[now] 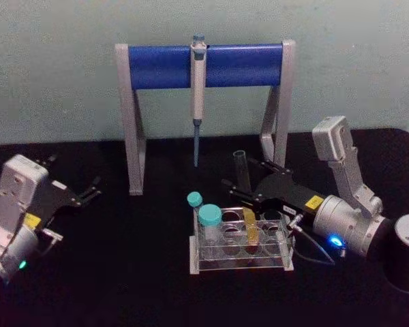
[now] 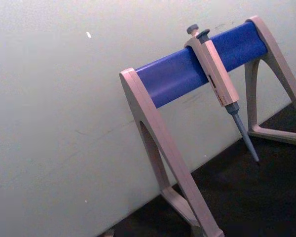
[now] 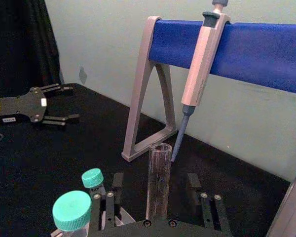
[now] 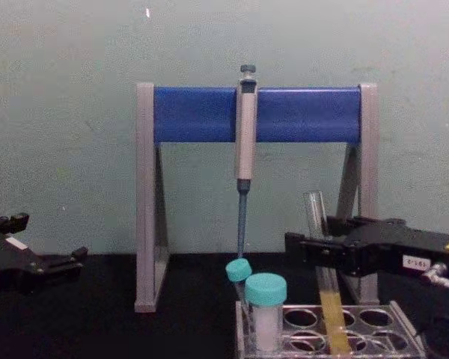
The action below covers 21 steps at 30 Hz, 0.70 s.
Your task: Pick up the test tube from the test tube rack, shake it, then place it back into the test tube rack.
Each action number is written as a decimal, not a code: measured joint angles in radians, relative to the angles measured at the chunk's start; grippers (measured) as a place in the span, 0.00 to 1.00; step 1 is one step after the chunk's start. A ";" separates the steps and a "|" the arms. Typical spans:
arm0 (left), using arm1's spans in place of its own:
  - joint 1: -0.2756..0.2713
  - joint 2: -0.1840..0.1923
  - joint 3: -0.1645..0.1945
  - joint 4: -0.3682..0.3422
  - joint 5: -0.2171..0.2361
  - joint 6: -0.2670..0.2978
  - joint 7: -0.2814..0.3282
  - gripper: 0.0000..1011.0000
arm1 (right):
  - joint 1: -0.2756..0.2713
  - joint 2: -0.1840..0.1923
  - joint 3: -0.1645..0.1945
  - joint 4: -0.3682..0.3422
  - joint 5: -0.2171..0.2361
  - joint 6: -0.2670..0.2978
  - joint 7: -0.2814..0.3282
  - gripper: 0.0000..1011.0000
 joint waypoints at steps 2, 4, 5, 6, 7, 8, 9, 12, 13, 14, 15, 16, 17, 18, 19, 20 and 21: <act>0.000 0.000 0.000 0.000 0.000 0.000 0.000 0.99 | 0.000 0.000 0.000 0.000 0.000 0.000 0.000 0.78; 0.000 0.000 0.000 0.000 0.000 0.000 0.000 0.99 | 0.000 0.000 0.000 0.000 0.000 0.000 0.000 0.72; 0.000 0.000 0.000 0.000 0.000 0.000 0.000 0.99 | 0.000 0.000 0.000 0.000 0.000 0.000 0.000 0.67; 0.000 0.000 0.000 0.000 0.000 0.000 0.000 0.99 | 0.000 0.000 0.000 -0.001 0.000 0.000 0.000 0.64; 0.000 0.000 0.000 0.000 0.000 0.000 0.000 0.99 | 0.000 0.000 0.000 -0.001 0.000 0.000 0.000 0.62; 0.000 0.000 0.000 0.000 0.000 0.000 0.000 0.99 | 0.000 0.000 0.000 -0.001 0.000 -0.001 0.000 0.58; 0.000 0.000 0.000 0.000 0.000 0.000 0.000 0.99 | 0.000 0.000 0.000 -0.001 -0.001 -0.001 0.000 0.54; 0.000 0.000 0.000 0.000 0.000 0.000 0.000 0.99 | 0.000 0.000 0.000 -0.001 -0.001 -0.001 0.000 0.46; 0.000 0.000 0.000 0.000 0.000 0.000 0.000 0.99 | 0.000 0.000 0.000 -0.001 -0.001 -0.001 0.000 0.41; 0.000 0.000 0.000 0.000 0.000 0.000 0.000 0.99 | 0.000 0.000 0.000 -0.001 -0.001 -0.001 0.000 0.39; 0.000 0.000 0.000 0.000 0.000 0.000 0.000 0.99 | 0.000 0.000 0.000 -0.001 -0.001 -0.001 0.000 0.35; 0.000 0.000 0.000 0.000 0.000 0.000 0.000 0.99 | 0.000 0.000 0.000 -0.001 -0.001 -0.001 0.000 0.32; 0.000 0.000 0.000 0.000 0.000 0.000 0.000 0.99 | 0.000 0.000 0.000 -0.001 -0.001 -0.001 0.000 0.32; 0.000 0.000 0.000 0.000 0.000 0.000 0.000 0.99 | 0.000 0.000 0.000 -0.001 -0.001 -0.001 0.000 0.27; 0.000 0.000 0.000 0.000 0.000 0.000 0.000 0.99 | 0.000 0.000 0.000 -0.001 -0.001 -0.001 0.000 0.24; 0.000 0.000 0.000 0.000 0.000 0.000 0.000 0.99 | 0.000 0.000 0.000 -0.001 -0.001 -0.001 0.000 0.22; 0.000 0.000 0.000 0.000 0.000 0.000 0.000 0.99 | 0.000 0.000 0.000 -0.001 -0.001 -0.001 0.000 0.22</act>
